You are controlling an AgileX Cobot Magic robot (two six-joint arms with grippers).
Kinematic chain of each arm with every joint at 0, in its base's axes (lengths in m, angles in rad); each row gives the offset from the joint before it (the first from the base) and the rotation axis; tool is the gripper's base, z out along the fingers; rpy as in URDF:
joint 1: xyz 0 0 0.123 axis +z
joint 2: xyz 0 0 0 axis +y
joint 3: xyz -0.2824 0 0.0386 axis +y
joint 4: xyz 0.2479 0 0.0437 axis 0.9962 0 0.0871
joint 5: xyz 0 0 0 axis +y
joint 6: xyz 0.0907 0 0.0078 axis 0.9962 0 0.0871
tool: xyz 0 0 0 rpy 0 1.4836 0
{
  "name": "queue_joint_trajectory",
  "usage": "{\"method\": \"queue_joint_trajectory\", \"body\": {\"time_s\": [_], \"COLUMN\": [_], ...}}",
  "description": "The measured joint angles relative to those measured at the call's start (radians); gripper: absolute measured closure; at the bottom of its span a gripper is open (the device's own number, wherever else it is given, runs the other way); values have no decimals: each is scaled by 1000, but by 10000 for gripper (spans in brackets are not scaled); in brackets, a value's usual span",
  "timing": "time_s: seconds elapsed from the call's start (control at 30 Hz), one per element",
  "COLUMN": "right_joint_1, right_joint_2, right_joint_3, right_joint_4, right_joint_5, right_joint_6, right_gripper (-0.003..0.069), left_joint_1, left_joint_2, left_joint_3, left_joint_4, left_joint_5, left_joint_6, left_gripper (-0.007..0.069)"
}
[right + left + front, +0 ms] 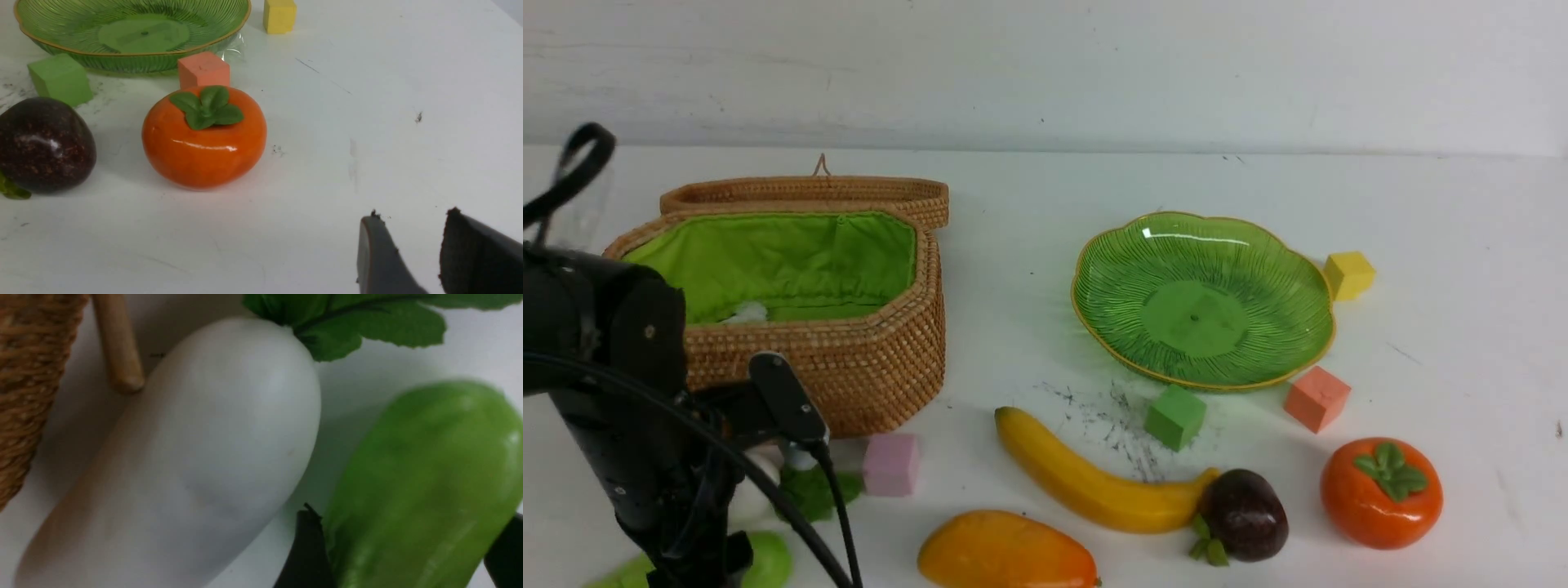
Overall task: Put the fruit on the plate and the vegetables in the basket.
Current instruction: Take a chayote with your left arm and place it on the basket on the left.
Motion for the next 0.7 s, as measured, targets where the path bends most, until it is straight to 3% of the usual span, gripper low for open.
{"method": "queue_joint_trajectory", "body": {"time_s": [0.2, 0.37, 0.4, 0.57, 0.7], "right_joint_1": [0, 0, 0, 0, 0], "right_joint_2": [0, 0, 0, 0, 0], "right_joint_3": [0, 0, 0, 0, 0], "right_joint_4": [-27, -32, -33, -33, -33], "right_joint_5": [3, 3, 3, 3, 3], "right_joint_6": [0, 0, 0, 0, 0], "right_gripper": [418, 418, 418, 418, 418], "left_joint_1": [0, 0, 0, 0, 0], "left_joint_2": [77, 79, 79, 79, 78], "left_joint_3": [0, -6, -17, -65, -154], "left_joint_4": [-15, -53, -69, -147, -280], "left_joint_5": [-2, 25, 68, 182, 288], "left_joint_6": [0, 4, 11, 67, 100], "left_gripper": [95, 141, 172, 173, 173]}}
